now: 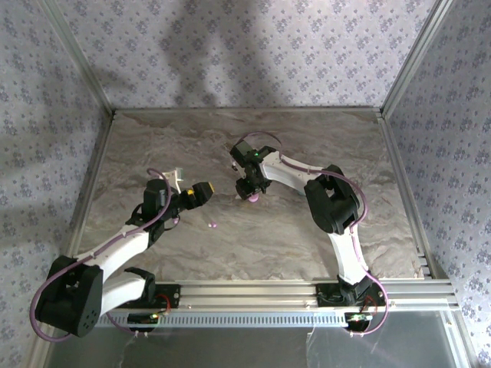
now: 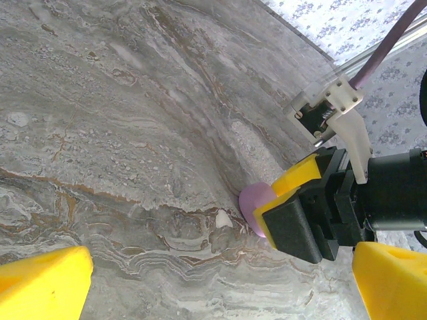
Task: Insert the wireless bluetooth earbuds into the charging case
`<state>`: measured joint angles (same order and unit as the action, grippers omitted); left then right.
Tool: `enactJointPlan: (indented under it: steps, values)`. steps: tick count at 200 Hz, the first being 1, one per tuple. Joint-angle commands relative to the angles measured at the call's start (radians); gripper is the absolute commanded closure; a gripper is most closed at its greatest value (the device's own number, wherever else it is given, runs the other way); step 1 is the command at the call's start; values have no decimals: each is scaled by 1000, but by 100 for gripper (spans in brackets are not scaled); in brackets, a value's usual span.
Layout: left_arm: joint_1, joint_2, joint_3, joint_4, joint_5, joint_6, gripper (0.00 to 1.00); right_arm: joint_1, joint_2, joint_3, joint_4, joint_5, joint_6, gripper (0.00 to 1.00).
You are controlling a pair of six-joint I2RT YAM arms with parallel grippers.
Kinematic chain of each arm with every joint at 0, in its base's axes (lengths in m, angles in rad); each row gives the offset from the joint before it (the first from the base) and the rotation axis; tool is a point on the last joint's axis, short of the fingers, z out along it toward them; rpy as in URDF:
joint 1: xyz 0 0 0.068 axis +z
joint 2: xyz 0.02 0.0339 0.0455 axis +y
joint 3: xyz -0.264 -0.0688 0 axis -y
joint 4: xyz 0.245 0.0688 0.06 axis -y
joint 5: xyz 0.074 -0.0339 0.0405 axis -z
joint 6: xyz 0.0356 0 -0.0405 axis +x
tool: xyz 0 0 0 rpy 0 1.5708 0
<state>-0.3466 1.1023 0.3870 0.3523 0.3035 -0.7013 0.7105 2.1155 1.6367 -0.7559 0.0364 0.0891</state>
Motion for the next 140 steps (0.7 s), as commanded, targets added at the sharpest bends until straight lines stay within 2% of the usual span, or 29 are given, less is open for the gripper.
enactJointPlan:
  steps: [1, 64, 82, 140]
  values:
    - [6, 4, -6, 31, 20, -5, 0, 1, 8, -11, -32, -16, 2, 50]
    - [6, 5, -7, 32, 19, -6, 0, -3, 11, -11, -32, -19, 3, 50]
    - [6, 5, -7, 33, 18, -6, 0, -3, 8, -11, -33, -24, 7, 54]
    - [5, 31, 0, 45, 35, -4, 0, -16, -70, -67, 5, -87, 51, 56]
